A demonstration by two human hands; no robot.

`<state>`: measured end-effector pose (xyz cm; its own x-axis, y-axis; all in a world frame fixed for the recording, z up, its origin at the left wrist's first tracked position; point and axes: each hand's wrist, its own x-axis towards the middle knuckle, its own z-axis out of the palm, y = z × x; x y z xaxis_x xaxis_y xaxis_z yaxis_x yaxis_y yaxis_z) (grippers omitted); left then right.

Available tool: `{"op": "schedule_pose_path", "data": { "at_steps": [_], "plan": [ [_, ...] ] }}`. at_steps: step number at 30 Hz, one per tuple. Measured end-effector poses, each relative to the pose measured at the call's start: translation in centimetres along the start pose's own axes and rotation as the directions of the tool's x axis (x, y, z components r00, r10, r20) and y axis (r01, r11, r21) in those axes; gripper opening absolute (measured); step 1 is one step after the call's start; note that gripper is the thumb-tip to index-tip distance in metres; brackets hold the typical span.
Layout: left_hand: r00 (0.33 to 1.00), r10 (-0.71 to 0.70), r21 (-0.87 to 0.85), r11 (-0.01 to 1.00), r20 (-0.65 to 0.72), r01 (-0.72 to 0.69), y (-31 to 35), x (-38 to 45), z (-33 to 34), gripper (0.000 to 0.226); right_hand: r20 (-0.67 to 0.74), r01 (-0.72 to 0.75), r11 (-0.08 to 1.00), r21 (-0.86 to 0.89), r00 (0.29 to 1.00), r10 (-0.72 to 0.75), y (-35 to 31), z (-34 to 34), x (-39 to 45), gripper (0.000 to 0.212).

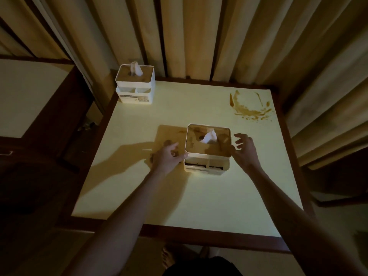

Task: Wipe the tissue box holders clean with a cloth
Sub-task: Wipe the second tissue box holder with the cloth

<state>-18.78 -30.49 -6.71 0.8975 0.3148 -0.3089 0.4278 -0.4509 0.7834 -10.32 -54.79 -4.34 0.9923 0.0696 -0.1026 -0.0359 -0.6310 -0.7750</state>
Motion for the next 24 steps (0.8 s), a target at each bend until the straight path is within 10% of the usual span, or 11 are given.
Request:
{"op": "schedule_pose_path", "data": {
  "at_steps": [17, 24],
  "plan": [
    [1.000, -0.008, -0.096, 0.995, -0.028, 0.005, 1.3, 1.4, -0.3, 0.054, 0.150, -0.143, 0.987, 0.076, 0.980, 0.130, 0.1, 2.2, 1.7, 0.050],
    [0.998, -0.017, 0.344, 0.938, -0.053, 0.034, -3.7, 1.1, -1.0, 0.058, 0.150, -0.038, 0.997, -0.071, 0.987, 0.049, 0.2, 2.0, 2.0, 0.047]
  ]
}}
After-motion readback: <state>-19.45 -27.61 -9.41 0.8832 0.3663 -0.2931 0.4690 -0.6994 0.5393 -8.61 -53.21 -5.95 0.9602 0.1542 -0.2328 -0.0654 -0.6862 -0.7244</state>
